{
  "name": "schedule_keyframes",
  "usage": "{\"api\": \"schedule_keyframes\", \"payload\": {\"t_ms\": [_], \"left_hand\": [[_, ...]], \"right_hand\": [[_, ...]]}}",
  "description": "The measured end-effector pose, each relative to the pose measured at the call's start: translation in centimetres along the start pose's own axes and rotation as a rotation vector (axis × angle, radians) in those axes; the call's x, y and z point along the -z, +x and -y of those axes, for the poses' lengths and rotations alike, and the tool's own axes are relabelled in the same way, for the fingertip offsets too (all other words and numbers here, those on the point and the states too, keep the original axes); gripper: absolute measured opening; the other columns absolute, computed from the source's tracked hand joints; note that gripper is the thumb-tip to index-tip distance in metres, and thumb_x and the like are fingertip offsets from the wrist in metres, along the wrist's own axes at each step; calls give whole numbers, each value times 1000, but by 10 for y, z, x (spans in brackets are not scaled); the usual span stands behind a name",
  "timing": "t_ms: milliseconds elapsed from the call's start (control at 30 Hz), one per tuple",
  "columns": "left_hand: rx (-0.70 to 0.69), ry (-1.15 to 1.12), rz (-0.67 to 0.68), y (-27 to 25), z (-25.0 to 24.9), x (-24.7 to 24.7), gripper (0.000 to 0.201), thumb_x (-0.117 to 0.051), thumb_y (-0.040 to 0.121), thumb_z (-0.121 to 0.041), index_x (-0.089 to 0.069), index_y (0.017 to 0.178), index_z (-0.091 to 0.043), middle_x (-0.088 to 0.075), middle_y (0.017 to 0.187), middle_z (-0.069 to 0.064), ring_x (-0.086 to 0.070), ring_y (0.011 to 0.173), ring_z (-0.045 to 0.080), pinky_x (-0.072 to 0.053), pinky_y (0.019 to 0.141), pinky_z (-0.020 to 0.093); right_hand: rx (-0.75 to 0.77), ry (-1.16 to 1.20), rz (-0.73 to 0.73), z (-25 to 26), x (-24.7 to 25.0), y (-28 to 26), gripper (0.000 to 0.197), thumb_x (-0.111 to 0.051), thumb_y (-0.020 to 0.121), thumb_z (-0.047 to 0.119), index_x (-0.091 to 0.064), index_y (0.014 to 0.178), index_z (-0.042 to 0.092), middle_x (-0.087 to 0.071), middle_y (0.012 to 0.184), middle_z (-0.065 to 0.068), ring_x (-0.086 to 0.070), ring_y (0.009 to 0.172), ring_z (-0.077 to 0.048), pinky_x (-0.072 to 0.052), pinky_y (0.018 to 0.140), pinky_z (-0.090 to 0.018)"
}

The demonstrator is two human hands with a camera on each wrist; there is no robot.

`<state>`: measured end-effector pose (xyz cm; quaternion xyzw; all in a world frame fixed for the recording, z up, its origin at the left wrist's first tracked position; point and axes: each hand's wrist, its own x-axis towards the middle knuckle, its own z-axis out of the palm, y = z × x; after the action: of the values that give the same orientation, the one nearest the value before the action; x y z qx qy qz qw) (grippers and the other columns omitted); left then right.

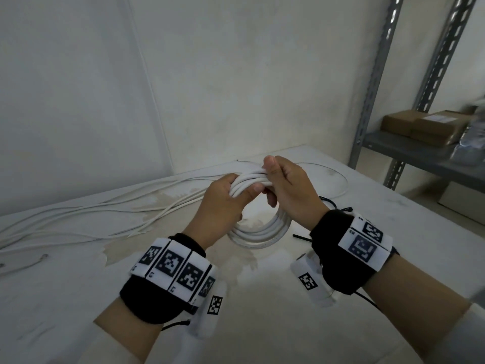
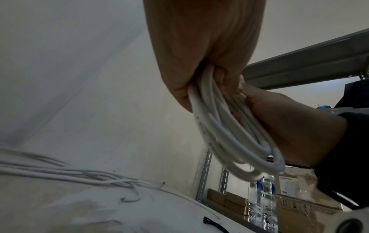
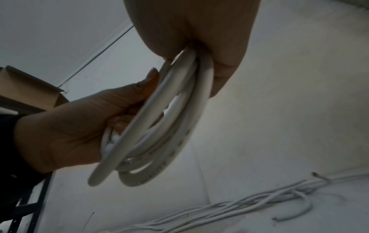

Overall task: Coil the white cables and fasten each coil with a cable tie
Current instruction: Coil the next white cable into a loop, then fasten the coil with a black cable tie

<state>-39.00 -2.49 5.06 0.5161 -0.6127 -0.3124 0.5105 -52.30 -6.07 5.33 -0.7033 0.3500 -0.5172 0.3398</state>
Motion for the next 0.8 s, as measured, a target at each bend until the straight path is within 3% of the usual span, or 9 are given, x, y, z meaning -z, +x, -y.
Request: {"api": "schedule_keyframes", "payload": {"t_ms": [67, 133, 233, 400, 533, 633, 800], "left_hand": [[15, -2, 5, 0, 2, -6, 18, -64, 85, -31, -61, 83, -13, -45, 53, -10, -40, 39, 2, -40, 44, 18], [31, -5, 6, 0, 5, -10, 25, -63, 85, -31, -62, 87, -6, -41, 55, -6, -37, 39, 3, -39, 43, 19], [54, -6, 14, -1, 9, -18, 22, -62, 86, -31, -61, 85, -8, -41, 58, -4, -36, 40, 3, -40, 44, 19], [109, -32, 5, 0, 18, -30, 18, -62, 87, -29, -63, 91, -11, -44, 60, -4, -39, 40, 3, -39, 43, 17], [111, -40, 11, 2, 20, -34, 13, -62, 87, -28, -61, 84, -15, -42, 58, -5, -38, 39, 3, -38, 42, 17], [116, -36, 6, 6, 21, -35, 15, -62, 87, -29, -61, 86, -14, -41, 53, -9, -39, 38, 3, -38, 43, 17], [123, -35, -8, 9, 23, -36, 20, -63, 86, -30, -62, 90, -11, -40, 51, -10, -39, 37, 3, -37, 42, 16]], "right_hand": [[-26, -63, -19, -8, 14, -5, 57, -33, 90, 55, -51, 75, 4, -57, 69, -12, -56, 59, -17, -47, 60, -34], [-99, -122, -58, -17, 34, -10, 53, -34, 92, 53, -54, 79, 6, -60, 78, -12, -58, 70, -21, -48, 71, -39], [-231, -228, -30, -31, 69, -21, 28, -47, 93, 37, -52, 80, 13, -58, 82, -2, -59, 68, -12, -46, 66, -26], [-412, -640, 182, -57, 111, -40, 18, -55, 89, 30, -55, 85, 13, -55, 81, 2, -55, 73, -16, -40, 60, -21], [-531, -856, 419, -68, 123, -50, 13, -62, 84, 27, -52, 83, 20, -45, 78, 12, -47, 80, -13, -33, 59, -14], [-572, -941, 570, -73, 122, -56, 15, -64, 82, 23, -51, 89, 21, -43, 80, 12, -47, 81, -12, -34, 59, -12], [-573, -925, 627, -75, 114, -52, 7, -62, 84, 20, -65, 86, 14, -55, 76, 9, -52, 67, -5, -40, 60, -13]]}}
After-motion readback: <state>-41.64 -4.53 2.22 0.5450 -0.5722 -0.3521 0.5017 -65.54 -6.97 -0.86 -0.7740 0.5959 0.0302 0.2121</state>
